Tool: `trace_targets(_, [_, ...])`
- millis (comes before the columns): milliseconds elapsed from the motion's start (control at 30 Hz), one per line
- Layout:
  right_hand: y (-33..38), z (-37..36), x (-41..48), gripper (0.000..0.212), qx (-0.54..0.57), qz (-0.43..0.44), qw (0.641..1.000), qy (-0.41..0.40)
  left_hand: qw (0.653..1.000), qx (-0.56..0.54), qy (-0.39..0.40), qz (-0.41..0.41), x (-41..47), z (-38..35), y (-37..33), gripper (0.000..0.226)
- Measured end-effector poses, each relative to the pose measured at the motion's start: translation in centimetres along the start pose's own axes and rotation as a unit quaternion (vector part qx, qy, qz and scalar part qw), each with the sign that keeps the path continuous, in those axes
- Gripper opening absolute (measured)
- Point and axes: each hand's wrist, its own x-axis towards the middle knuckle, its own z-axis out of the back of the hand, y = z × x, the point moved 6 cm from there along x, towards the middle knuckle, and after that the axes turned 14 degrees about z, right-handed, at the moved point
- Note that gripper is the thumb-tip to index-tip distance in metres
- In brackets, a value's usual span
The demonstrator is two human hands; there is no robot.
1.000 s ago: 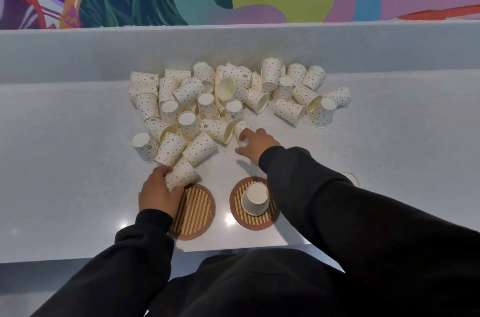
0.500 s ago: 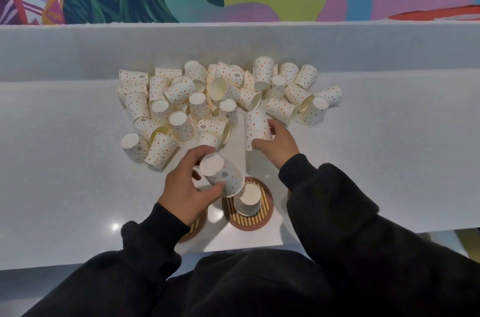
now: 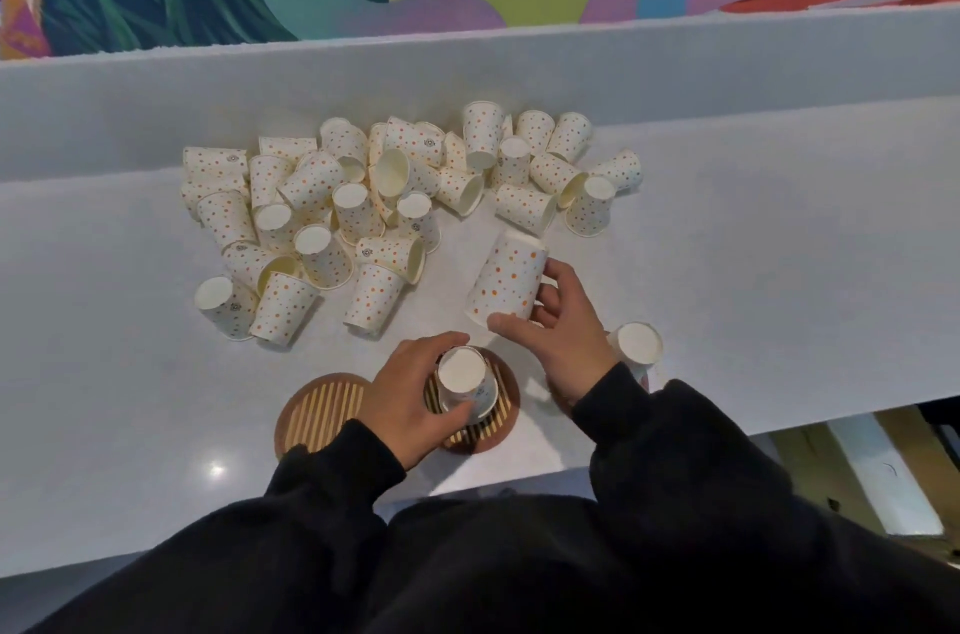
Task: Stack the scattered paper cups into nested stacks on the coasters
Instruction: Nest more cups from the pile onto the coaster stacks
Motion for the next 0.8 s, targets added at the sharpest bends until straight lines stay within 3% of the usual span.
trace_targets(300, [-1.8, -0.6, -2.1, 0.084, -0.049, 0.021, 0.996, 0.073, 0.995, -0.037, 0.065, 0.067, 0.5, -3.3, 3.1, 0.069])
trace_targets(800, [-6.9, -2.3, -3.7, 0.071, -0.185, 0.021, 0.970, 0.155, 0.988, -0.049, 0.078, 0.126, 1.0, -4.2, 5.7, 0.081])
